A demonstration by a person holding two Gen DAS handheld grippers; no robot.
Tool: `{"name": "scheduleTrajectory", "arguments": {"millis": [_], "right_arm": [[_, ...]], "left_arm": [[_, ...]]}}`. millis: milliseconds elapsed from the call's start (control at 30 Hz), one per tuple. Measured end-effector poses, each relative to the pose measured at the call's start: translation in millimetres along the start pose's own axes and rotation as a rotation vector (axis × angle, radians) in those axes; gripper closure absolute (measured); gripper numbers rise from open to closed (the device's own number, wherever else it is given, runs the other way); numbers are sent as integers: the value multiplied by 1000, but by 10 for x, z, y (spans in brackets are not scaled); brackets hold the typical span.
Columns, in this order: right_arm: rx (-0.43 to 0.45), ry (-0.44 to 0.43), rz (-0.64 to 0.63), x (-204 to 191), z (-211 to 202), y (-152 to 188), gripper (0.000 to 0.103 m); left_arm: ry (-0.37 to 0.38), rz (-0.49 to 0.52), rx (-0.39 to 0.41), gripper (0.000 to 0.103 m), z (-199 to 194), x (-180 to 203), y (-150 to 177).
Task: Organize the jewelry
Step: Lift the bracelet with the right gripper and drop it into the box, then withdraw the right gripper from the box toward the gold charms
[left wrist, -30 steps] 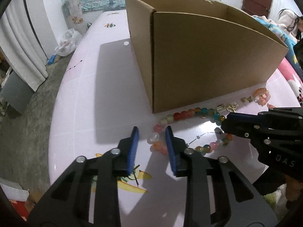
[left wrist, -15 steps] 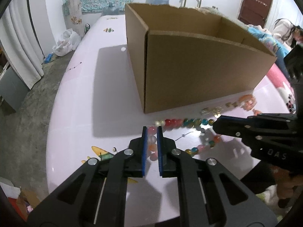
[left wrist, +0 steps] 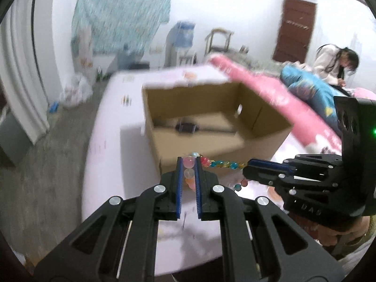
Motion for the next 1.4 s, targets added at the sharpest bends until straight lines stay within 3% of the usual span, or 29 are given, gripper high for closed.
{"name": "scheduleTrajectory", "arguments": {"millis": [133,233,367,500,633,733,800,1033,1200,1400], "right_arm": [[87,-28,-20,36,-144,-516,94],[80,-51,5,215,-69,-727,94],[-33,-81,64,500,303,-843,94],[-183,-104,119,656,779,-741,94],[-317,-114,150,725,1083,-591,93],[-343,-120,167,772,1154,-531,92],[-335,-117,172,803,1140,-520,91],[-261,-88,172,859,853,-578,78],[-150,-56,137,803,498,-618,56],[-34,-22,86,677,89,-526,37]], "left_arm": [[6,78,79,95,-104,149,-457],[-6,114,75,95,83,180,-719],[-27,139,-30,94,601,123,-833],[-30,122,-164,94,1087,-10,-738],[-49,123,-266,94,1361,-107,-605],[-52,106,-306,94,1422,-161,-518],[-56,102,-318,86,1420,-183,-481],[-65,90,-272,73,1259,-197,-509],[-56,69,-182,56,958,-177,-556],[-68,32,-94,36,505,-183,-435]]}}
Point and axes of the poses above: each gripper's, at about its wrist camera, not at the fingertips, and z roughly the way its jaws point, x to its right, y to its underside, the point moved 6 cm from there along z, roughly the way its jaws point, and after that the axes turned 5 degrees about -x, right-handed, at the moved point
